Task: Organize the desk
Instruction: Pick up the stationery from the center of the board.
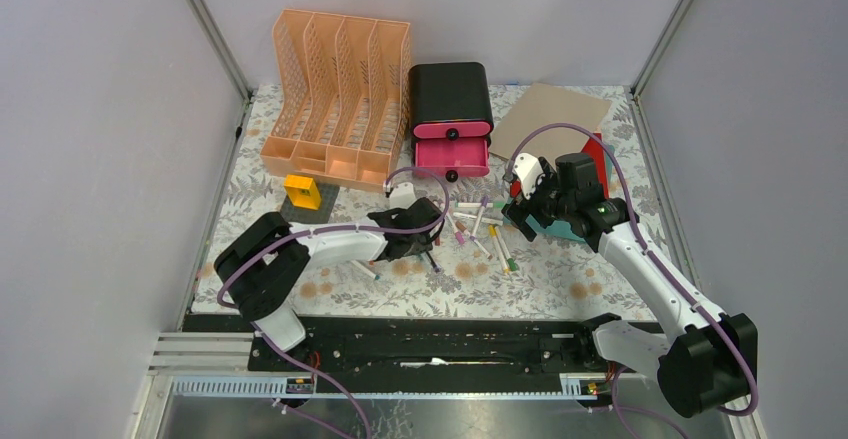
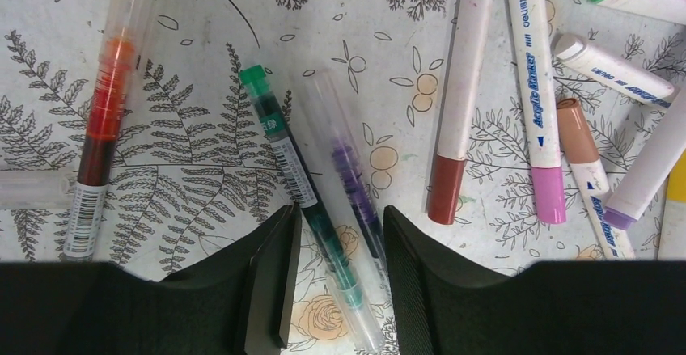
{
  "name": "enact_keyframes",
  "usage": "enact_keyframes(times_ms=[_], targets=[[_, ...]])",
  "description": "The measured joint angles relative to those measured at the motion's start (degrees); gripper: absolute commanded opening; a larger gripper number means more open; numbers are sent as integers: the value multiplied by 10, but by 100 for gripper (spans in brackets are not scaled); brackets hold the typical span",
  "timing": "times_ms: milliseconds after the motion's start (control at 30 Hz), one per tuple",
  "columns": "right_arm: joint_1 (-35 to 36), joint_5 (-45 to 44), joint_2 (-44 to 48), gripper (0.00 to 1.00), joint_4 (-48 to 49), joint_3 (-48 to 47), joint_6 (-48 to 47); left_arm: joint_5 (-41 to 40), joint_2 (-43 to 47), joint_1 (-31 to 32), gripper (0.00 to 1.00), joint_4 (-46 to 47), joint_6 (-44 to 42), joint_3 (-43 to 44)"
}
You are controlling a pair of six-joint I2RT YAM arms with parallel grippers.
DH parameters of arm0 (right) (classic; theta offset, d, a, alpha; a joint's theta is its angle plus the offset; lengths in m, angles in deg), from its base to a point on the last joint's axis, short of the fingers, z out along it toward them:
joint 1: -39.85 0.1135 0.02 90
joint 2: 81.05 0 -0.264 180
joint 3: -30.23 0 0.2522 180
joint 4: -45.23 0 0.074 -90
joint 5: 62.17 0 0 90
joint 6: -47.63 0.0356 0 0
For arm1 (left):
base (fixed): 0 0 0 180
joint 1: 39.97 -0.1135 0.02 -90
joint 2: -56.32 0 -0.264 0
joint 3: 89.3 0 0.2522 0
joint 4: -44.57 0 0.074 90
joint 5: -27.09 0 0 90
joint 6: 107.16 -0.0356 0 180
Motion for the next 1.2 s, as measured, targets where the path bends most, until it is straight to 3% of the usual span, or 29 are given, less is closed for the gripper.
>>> enact_keyframes(times_ms=[167, 367, 500, 1033, 1200], targets=[[0, 0, 0, 99, 0, 0, 0, -4, 0, 0, 44, -4, 1, 0], [0, 0, 0, 100, 0, 0, 0, -7, 1, 0, 55, -5, -3, 0], [0, 0, 0, 100, 0, 0, 0, -9, 6, 0, 56, -12, -6, -1], [0, 0, 0, 100, -1, 0, 0, -25, 6, -1, 48, -46, 6, 0], [0, 0, 1, 100, -5, 0, 0, -30, -2, -1, 40, -51, 5, 8]])
